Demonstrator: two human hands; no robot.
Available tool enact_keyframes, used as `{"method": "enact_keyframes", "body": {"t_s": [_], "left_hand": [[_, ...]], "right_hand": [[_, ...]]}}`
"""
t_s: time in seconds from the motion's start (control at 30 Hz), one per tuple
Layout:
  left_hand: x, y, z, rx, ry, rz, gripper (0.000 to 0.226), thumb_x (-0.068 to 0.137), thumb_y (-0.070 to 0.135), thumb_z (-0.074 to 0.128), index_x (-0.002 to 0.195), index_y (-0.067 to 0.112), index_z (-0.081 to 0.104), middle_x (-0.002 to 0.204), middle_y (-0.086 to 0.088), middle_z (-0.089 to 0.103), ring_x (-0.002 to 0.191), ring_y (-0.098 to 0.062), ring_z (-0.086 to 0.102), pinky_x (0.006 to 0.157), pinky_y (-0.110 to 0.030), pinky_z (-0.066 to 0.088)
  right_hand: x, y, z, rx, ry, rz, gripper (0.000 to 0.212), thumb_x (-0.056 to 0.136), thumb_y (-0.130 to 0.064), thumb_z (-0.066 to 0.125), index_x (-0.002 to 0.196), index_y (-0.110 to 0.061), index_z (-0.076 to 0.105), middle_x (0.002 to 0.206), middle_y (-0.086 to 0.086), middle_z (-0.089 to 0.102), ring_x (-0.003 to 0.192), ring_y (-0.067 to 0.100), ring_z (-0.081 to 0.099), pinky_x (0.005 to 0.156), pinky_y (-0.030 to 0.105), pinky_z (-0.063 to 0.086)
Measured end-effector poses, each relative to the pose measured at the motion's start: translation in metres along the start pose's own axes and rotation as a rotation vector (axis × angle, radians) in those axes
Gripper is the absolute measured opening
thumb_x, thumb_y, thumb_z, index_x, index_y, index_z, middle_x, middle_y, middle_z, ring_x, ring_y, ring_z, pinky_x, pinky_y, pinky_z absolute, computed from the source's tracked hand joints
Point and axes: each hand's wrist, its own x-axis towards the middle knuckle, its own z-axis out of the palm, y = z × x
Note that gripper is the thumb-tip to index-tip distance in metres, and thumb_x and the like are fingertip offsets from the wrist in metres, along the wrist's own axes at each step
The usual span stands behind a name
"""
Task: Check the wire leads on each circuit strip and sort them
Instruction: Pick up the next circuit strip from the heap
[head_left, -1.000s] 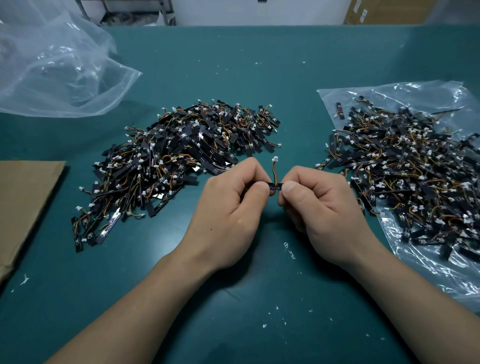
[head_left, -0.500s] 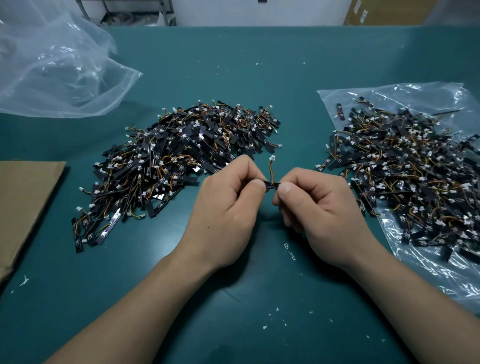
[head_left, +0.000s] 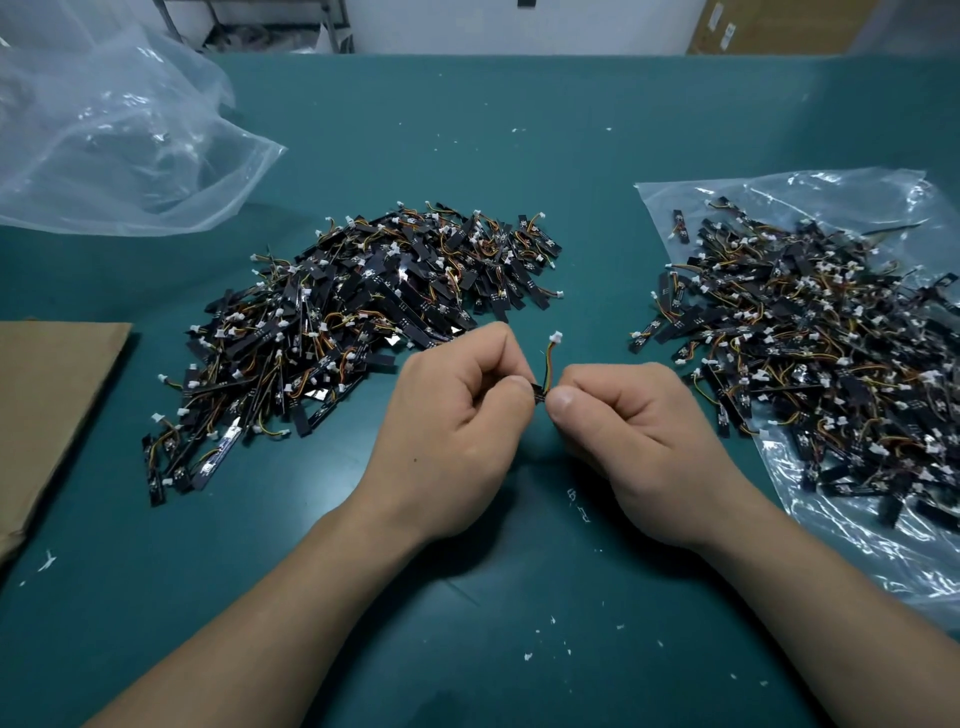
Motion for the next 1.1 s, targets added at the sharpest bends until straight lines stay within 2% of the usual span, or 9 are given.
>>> {"method": "enact_keyframes", "body": {"t_s": [0.27,0.4,0.57,0.67,0.77,0.87,1.0,1.07,1.1], "left_hand": [[0.0005,0.0,0.0002,-0.002,0.015,0.005,0.017,0.086,0.011,0.053,0.07,0.013,0.054,0.054,0.011,0.04,0.053,-0.007,0.035,0.053,-0.024,0.03],[0.0011,0.0005,-0.0001,0.004,0.021,0.009,0.017,0.085,0.009,0.052,0.069,0.012,0.054,0.055,0.01,0.04,0.054,-0.007,0.035,0.053,-0.025,0.031],[0.0,0.0009,0.0011,0.002,-0.035,0.002,0.017,0.082,0.009,0.051,0.066,0.014,0.051,0.054,0.004,0.041,0.053,-0.008,0.035,0.051,-0.026,0.03],[-0.0012,0.0014,0.0025,-0.003,-0.065,-0.011,0.015,0.086,0.011,0.051,0.071,0.015,0.055,0.056,-0.001,0.044,0.053,-0.01,0.036,0.051,-0.026,0.031],[-0.0007,0.001,0.0019,-0.031,-0.057,-0.034,0.015,0.087,0.012,0.054,0.073,0.014,0.06,0.055,0.01,0.041,0.052,-0.005,0.035,0.052,-0.021,0.029],[-0.0004,0.001,0.0008,-0.023,-0.071,-0.014,0.016,0.084,0.011,0.052,0.068,0.013,0.054,0.056,0.009,0.041,0.054,-0.007,0.035,0.052,-0.026,0.031],[-0.0006,-0.0004,-0.0004,-0.1,0.078,0.013,0.029,0.084,0.028,0.05,0.071,0.004,0.058,0.057,0.003,0.046,0.056,-0.012,0.039,0.053,-0.029,0.032],[0.0015,-0.0007,-0.0019,-0.096,0.203,-0.023,0.035,0.085,0.031,0.048,0.071,0.0,0.057,0.057,0.004,0.044,0.055,-0.012,0.039,0.054,-0.03,0.03],[0.0027,-0.0014,-0.0031,-0.052,0.259,-0.037,0.033,0.086,0.03,0.048,0.072,0.001,0.058,0.059,0.002,0.048,0.057,-0.014,0.043,0.055,-0.033,0.033]], "right_hand": [[-0.0004,-0.0007,-0.0017,0.043,-0.033,-0.019,0.036,0.098,-0.032,0.048,0.063,-0.026,0.052,0.053,0.0,0.051,0.049,0.009,0.045,0.052,0.02,0.036],[-0.0012,-0.0034,-0.0031,0.087,-0.069,-0.024,0.032,0.095,-0.032,0.047,0.065,-0.025,0.055,0.054,0.004,0.055,0.049,0.014,0.049,0.052,0.024,0.039],[-0.0014,-0.0004,-0.0006,0.033,-0.09,0.009,0.039,0.088,-0.033,0.047,0.055,-0.013,0.038,0.048,0.011,0.035,0.046,0.019,0.032,0.046,0.035,0.028],[-0.0021,0.0011,-0.0015,0.05,-0.062,0.026,0.041,0.086,-0.033,0.046,0.056,-0.008,0.035,0.049,0.012,0.03,0.048,0.018,0.027,0.047,0.033,0.024],[-0.0021,0.0005,-0.0028,0.047,-0.011,0.03,0.038,0.084,-0.032,0.047,0.055,-0.01,0.034,0.049,0.011,0.03,0.048,0.01,0.026,0.046,0.028,0.024],[-0.0025,-0.0009,-0.002,0.017,-0.027,0.017,0.033,0.083,-0.031,0.047,0.056,-0.015,0.036,0.05,0.007,0.03,0.048,0.006,0.025,0.047,0.024,0.024],[-0.0015,-0.0004,-0.0003,-0.002,-0.06,0.015,0.037,0.086,-0.033,0.047,0.059,-0.009,0.038,0.052,0.013,0.033,0.049,0.01,0.028,0.047,0.032,0.025],[-0.001,-0.0009,0.0002,0.081,0.055,0.014,0.038,0.092,-0.032,0.05,0.061,-0.011,0.048,0.051,0.011,0.04,0.047,0.011,0.034,0.046,0.028,0.029],[-0.0001,-0.0012,-0.0004,0.157,0.16,0.014,0.031,0.098,-0.029,0.052,0.072,-0.016,0.06,0.054,0.007,0.048,0.045,0.011,0.038,0.045,0.025,0.033]]}}
